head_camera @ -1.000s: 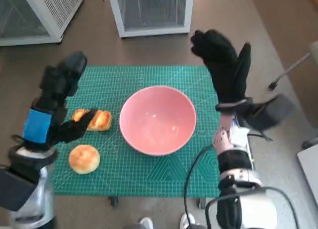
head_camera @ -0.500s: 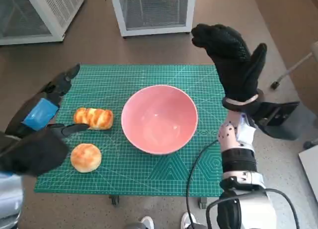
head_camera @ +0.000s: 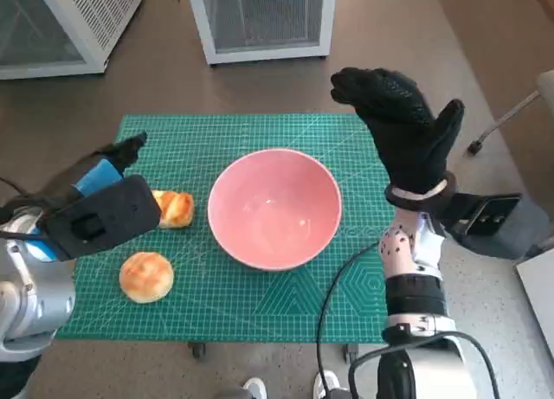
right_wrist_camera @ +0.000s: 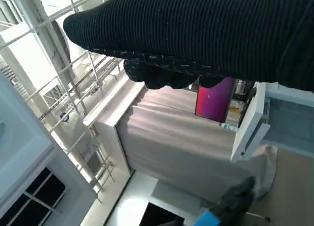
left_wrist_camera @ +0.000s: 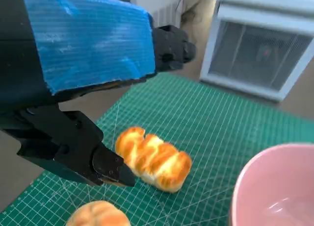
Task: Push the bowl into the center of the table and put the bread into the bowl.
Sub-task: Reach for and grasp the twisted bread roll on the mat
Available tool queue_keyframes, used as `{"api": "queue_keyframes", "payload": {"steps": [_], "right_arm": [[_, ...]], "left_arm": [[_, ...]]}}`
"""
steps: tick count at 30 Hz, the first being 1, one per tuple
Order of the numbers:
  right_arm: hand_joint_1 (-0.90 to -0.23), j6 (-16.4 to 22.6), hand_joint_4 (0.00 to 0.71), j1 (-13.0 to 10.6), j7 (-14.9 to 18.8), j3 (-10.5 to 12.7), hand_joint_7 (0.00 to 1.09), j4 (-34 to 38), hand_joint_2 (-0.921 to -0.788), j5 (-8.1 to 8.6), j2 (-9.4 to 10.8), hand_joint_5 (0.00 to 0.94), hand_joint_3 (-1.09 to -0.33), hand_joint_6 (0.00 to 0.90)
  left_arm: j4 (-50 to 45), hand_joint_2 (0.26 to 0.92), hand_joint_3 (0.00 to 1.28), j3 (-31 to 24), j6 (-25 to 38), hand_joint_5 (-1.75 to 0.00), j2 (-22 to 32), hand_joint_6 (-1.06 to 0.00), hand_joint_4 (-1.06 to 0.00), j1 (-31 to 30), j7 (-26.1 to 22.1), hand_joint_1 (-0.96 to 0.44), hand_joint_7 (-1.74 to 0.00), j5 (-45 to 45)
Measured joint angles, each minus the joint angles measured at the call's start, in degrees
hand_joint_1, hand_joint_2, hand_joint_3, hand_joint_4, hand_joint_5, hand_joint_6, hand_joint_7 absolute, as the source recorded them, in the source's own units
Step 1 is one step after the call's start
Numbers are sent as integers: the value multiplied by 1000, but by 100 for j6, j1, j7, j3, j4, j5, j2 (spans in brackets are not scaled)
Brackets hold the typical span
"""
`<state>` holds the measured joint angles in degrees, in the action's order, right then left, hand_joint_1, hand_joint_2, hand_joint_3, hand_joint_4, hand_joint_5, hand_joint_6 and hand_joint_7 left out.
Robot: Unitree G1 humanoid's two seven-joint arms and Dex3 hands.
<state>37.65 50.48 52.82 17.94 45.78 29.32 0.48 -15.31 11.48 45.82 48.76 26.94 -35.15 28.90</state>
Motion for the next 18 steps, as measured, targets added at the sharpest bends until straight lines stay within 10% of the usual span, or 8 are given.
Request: {"api": "queue_keyframes", "payload": {"steps": [18], "right_arm": [[-612,-251,264,-369,-3,-141,1,-538,-921,50,31,0,-666,402]], "left_arm": [[2274,716,50,481,-734,-1,-444,-161,-40,704,122,29,-17,55]]}}
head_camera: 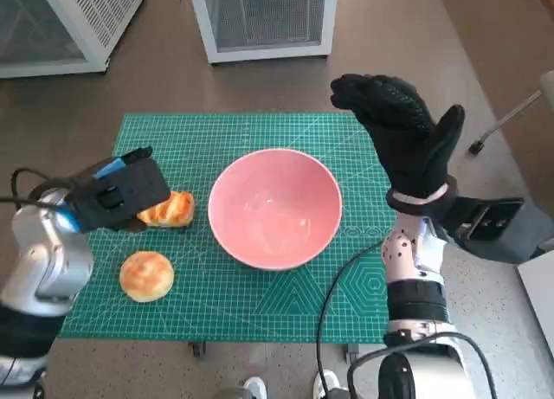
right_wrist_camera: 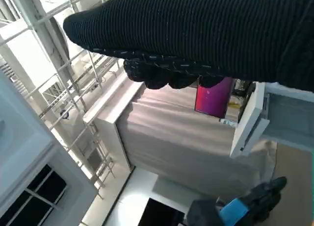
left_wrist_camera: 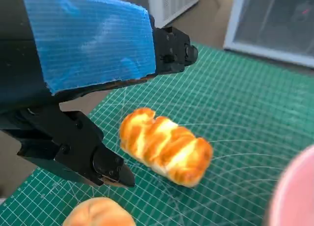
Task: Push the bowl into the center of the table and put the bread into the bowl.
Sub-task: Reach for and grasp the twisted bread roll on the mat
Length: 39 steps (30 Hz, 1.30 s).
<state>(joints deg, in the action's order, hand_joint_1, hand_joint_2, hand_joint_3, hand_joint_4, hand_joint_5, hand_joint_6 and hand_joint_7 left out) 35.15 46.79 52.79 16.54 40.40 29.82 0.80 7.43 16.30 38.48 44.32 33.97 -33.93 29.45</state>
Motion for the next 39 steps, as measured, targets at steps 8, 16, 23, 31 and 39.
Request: {"api": "queue_keyframes", "payload": {"steps": [8,16,23,31,39], "right_arm": [[-607,-216,251,-197,2,-81,1,-376,-921,166,10,0,-669,400],[-607,-291,239,-326,1,-109,0,-662,-921,196,7,0,-681,393],[-620,-275,235,-379,-22,-132,0,-799,-921,188,-3,0,-687,388],[-621,-230,230,-436,-86,-183,0,-874,-921,174,2,0,-689,383],[-618,-173,229,-495,-138,-215,0,-904,-921,153,6,0,-686,380]], "left_arm": [[839,727,51,360,-234,0,-226,-161,-36,317,51,4,-11,215],[1546,733,49,573,-476,0,-457,-160,-33,581,51,8,-6,318],[2056,737,48,680,-650,-1,-624,-167,-34,785,77,10,-8,413],[2475,777,67,822,-923,-16,-792,-217,-82,900,269,22,-27,527],[3053,833,96,917,-1402,-35,-997,-346,-227,968,736,63,-60,649]]}}
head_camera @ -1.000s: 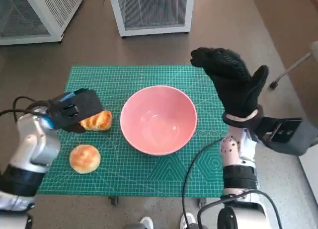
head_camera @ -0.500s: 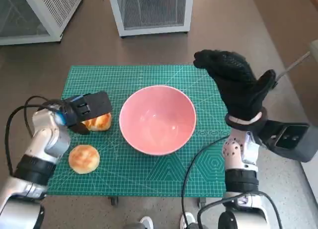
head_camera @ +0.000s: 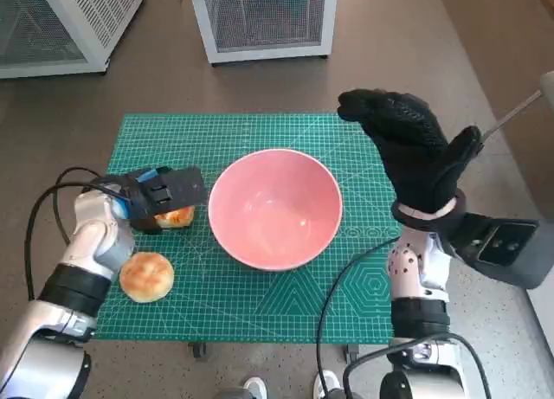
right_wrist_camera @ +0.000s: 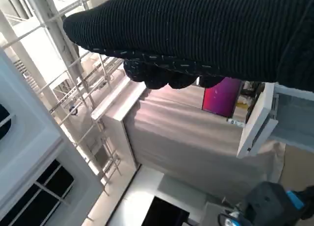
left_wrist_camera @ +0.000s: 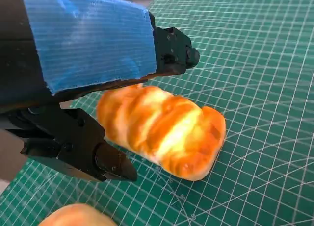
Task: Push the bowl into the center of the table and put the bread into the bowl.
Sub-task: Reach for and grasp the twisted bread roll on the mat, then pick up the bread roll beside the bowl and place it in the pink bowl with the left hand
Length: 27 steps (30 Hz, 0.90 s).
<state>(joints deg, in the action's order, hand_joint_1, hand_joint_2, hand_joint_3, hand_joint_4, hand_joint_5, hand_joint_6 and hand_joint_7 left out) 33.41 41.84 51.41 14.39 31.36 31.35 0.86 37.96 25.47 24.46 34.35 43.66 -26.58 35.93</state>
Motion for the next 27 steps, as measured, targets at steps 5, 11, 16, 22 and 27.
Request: {"api": "queue_keyframes", "payload": {"steps": [5,11,16,22,27], "right_arm": [[-618,3,228,-17,-23,-21,0,-56,-921,0,0,0,-686,379],[-619,1,228,-27,-33,-52,0,-122,-921,3,-5,0,-687,379],[-619,-1,226,-31,-33,-68,0,-137,-921,11,-20,0,-687,377],[-618,-1,226,-32,-32,-77,0,-138,-921,26,-29,0,-686,377],[-618,-15,226,-32,-31,-82,0,-136,-921,34,-40,0,-685,377]], "left_arm": [[422,872,100,69,-313,-87,-99,-515,-537,84,359,52,-77,80],[830,914,186,150,-578,-1175,-125,-646,-552,222,662,232,-355,229],[1094,920,177,195,-739,-1413,-126,-549,-567,301,890,33,-999,335],[1119,920,149,179,-892,-1430,-108,-595,-566,307,993,3,-1051,373],[734,920,140,57,-880,-1388,-16,-610,-557,252,841,1,-1103,330]]}}
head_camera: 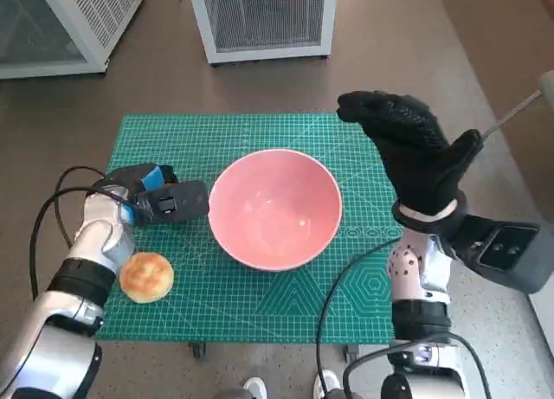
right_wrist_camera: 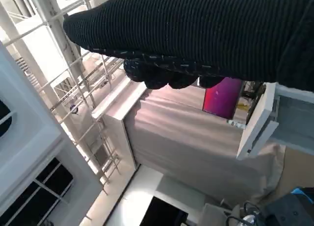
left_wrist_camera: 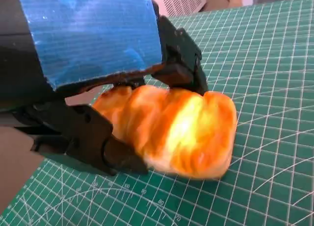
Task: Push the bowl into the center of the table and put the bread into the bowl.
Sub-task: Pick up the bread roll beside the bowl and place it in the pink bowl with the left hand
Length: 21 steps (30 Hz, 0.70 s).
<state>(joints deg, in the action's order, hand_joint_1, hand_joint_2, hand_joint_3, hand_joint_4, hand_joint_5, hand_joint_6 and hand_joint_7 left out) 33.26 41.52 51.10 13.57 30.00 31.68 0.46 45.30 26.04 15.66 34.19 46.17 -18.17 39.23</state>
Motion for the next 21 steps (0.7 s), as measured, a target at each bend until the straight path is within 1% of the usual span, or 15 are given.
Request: {"api": "queue_keyframes", "payload": {"steps": [4,13,17,19,21], "right_arm": [[-617,-23,226,-1,0,-5,0,-2,-921,2,-8,0,-684,377],[-608,-40,224,2,1,-7,0,-3,-921,2,-12,0,-681,377],[-606,-41,225,3,2,-7,0,-2,-921,2,-11,0,-679,377],[-606,-41,225,3,4,-7,0,-2,-921,3,-11,1,-678,378],[-606,-41,226,3,4,-7,0,-2,-921,3,-12,1,-678,378]], "left_arm": [[-724,920,135,-171,205,-1335,162,-599,-565,-127,-234,0,-1163,-11],[-2660,920,135,-679,851,-1289,471,-570,-590,-321,-768,1,-1211,-3],[-3531,920,116,-943,1083,-1268,545,-601,-601,-417,-908,2,-1192,-3],[-3945,920,96,-1090,1153,-1250,569,-634,-616,-482,-926,2,-1160,-6],[-4368,919,88,-1251,1188,-1250,581,-642,-626,-558,-927,2,-1142,-11]]}}
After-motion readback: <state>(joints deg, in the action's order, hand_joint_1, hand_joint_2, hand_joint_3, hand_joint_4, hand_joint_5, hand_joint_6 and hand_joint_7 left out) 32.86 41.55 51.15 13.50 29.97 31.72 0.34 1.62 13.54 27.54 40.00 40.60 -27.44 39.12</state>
